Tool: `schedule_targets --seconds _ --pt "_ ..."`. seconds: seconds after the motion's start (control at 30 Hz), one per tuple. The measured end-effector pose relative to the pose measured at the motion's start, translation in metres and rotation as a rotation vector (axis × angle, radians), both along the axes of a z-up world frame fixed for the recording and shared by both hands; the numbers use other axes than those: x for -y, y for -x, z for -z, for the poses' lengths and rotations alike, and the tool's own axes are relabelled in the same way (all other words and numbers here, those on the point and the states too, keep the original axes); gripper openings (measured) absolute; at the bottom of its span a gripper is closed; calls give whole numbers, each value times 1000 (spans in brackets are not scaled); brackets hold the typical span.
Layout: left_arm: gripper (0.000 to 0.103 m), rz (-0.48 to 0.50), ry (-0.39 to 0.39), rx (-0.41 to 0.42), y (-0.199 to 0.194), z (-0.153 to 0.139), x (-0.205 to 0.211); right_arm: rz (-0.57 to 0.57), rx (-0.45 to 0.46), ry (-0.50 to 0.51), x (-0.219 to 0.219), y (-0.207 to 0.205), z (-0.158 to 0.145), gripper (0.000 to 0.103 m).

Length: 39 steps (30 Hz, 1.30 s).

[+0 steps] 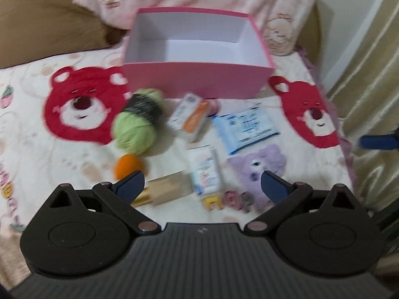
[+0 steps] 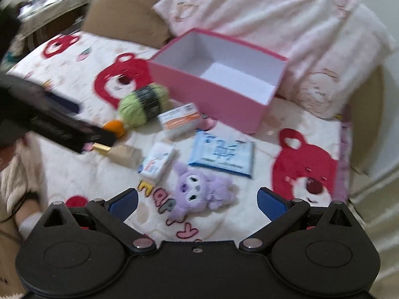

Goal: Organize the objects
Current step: 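Reach the left tool to the purple plush doll and close on it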

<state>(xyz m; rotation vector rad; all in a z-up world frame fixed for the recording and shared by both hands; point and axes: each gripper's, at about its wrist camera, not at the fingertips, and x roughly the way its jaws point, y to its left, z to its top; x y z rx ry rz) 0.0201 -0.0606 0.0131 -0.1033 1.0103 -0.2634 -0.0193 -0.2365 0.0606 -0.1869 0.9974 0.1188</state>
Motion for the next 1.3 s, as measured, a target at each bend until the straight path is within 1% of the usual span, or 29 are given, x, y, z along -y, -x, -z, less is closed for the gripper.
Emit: schedule_targets --seconds 0.07,0.13,0.17,0.2,0.27,0.33,0.4,0.47,0.5,0.57,0.63,0.67,0.7,0.73,0.8,0.83,0.87,0.93,1.03,1.2,1.27,1.3 --pt "100 18 15 9 -4 6 13 -34 3 6 0 -1 9 103" --pt "99 25 15 21 -6 14 26 -57 6 -15 2 -5 21 103" --pt "98 32 15 30 -8 18 31 -76 18 -49 6 -5 26 103" --pt "97 42 17 34 -10 24 37 -79 51 -94 13 -4 31 103" --pt "95 60 32 21 -15 35 45 -30 99 -138 25 -5 41 103" --pt "91 80 59 3 -20 51 51 -7 117 -130 33 -8 59 103" --pt "89 90 62 3 -23 65 56 -18 134 -108 36 -10 77 103" --pt "88 98 65 -2 -27 79 59 -43 131 -99 36 -14 93 103" --pt "87 93 81 -18 -31 87 60 -77 118 -85 35 -17 102 102" --pt "83 86 116 -67 -36 100 60 -110 109 -53 32 -21 111 102" --pt "74 88 148 -102 -40 111 63 -131 94 -39 29 -29 123 102" --pt "71 97 145 -121 -41 115 66 -135 84 -45 30 -31 127 102" --pt "66 118 127 -131 -41 119 71 -137 70 -53 31 -34 132 102" --pt "62 123 105 -121 -40 120 75 -132 50 -56 31 -39 139 102" --pt "62 123 71 -87 -39 125 83 -128 19 -56 32 -42 150 102" --pt "64 119 69 -87 -41 128 85 -124 4 -48 32 -44 157 102" --pt "64 113 78 -98 -42 130 86 -119 -5 -39 33 -44 163 102" --pt "63 102 124 -131 -45 136 87 -102 -16 -38 34 -46 170 102" --pt "66 59 159 -142 -44 141 84 -77 -13 -46 33 -47 172 102" --pt "66 41 195 -151 -43 145 80 -110 -7 0 25 -50 174 103" --pt "55 61 225 -145 -45 147 80 -114 -13 6 26 -55 177 103" --pt "44 89 235 -134 -45 147 81 -113 -17 3 27 -58 177 102"
